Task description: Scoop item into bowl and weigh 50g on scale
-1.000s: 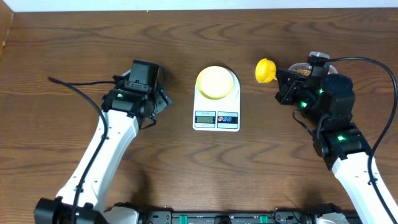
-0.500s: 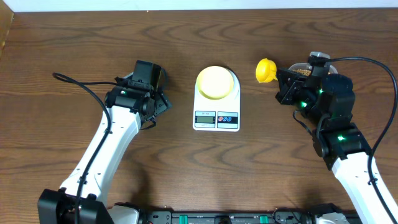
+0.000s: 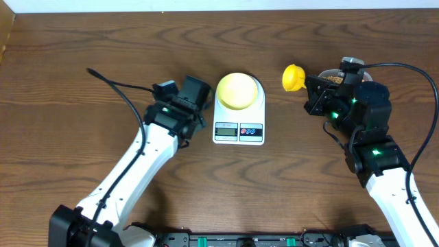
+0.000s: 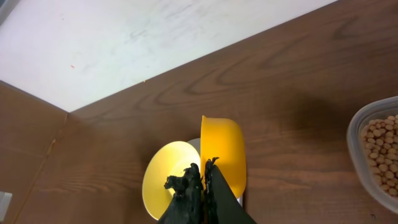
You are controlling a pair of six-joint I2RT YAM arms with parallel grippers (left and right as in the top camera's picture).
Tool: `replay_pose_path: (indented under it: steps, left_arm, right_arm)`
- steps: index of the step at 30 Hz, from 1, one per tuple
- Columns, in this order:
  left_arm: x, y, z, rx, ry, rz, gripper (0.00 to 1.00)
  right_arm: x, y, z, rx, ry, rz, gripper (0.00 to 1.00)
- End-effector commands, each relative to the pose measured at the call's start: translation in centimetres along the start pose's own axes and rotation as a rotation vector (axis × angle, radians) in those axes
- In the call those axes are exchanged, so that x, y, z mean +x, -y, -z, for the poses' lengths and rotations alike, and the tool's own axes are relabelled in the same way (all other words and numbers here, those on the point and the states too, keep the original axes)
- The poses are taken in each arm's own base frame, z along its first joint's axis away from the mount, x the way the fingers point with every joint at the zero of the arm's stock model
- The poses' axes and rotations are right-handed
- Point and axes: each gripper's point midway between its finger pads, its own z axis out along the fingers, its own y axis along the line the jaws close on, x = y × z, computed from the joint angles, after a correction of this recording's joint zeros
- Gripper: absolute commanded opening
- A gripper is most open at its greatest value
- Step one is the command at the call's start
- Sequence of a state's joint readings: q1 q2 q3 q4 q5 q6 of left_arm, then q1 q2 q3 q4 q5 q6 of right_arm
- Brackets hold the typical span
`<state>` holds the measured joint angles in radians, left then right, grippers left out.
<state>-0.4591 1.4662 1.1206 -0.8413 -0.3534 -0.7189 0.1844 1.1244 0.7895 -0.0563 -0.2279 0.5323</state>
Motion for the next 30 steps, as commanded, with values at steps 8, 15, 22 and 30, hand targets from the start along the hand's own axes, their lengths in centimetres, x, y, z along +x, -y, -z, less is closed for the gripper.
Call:
replay_pose_path:
  steps: [8,15,22,30]
  left_arm:
    - [-0.4,1.1,0.8,0.004,0.059,0.019,0.88]
    - [0.2,2.4,1.2,0.031,0.066,-0.014,0.88]
    - [0.6,3.5,1.7,0.061,0.077,-0.035,0.88]
    - [1.3,4.2,1.8,0.072,0.076,-0.062,0.88]
  right_arm:
    - [-1.1,-0.6,0.5,-0.007,0.030,0.024,0.01]
    - [-1.1,-0.6,0.5,-0.007,0.030,0.024,0.01]
    - [-1.0,-0.6,0.5,-0.006,0.027,0.024,0.01]
    - [-1.0,-0.5,0.5,-0.006,0.027,0.024,0.01]
